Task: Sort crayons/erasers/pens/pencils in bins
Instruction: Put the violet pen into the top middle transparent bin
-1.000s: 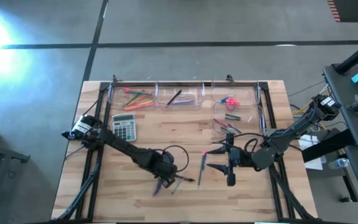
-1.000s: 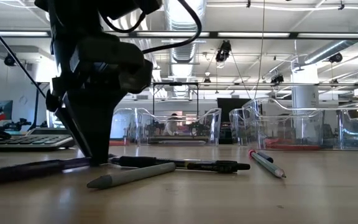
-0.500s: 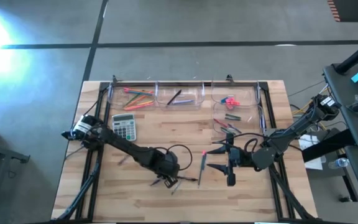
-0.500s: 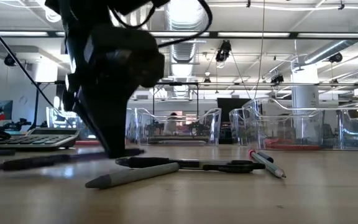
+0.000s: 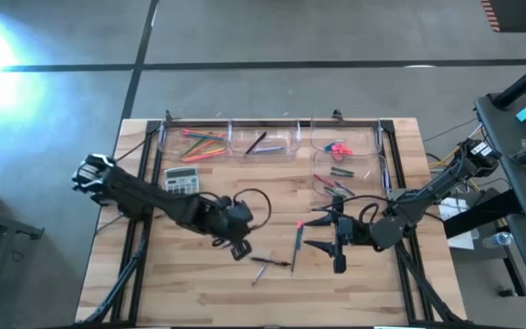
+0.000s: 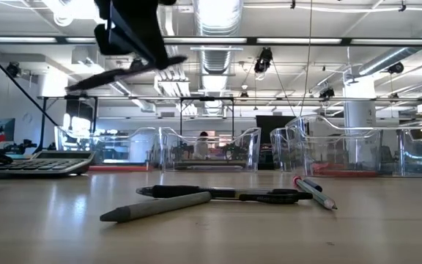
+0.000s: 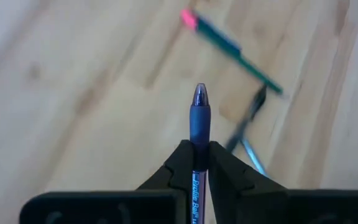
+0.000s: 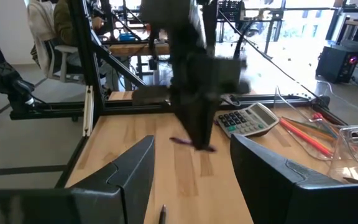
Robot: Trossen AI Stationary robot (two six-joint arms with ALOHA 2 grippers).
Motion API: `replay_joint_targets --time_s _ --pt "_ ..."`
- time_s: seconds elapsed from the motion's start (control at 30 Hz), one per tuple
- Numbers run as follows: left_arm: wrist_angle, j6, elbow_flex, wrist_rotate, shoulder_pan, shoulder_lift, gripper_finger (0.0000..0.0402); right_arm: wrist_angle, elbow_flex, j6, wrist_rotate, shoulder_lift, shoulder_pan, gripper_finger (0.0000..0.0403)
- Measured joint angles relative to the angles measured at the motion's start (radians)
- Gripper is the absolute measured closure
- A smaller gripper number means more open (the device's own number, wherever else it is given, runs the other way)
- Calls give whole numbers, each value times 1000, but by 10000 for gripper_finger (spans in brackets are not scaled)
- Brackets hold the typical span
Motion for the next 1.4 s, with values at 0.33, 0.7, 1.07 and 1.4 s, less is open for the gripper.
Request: replay_joint_targets --time_s 0.33,0.7,1.07,1.4 --pt "157 317 9 -58 151 -93 390 3 0 -10 0 0 0 202" --pt "332 543 10 118 401 -86 390 -42 0 -7 1 -1 0 202" --pt "410 761 15 142 470 -84 390 -56 0 -6 2 -1 0 202" --pt "423 975 27 173 765 -6 390 -48 0 20 29 -2 0 202"
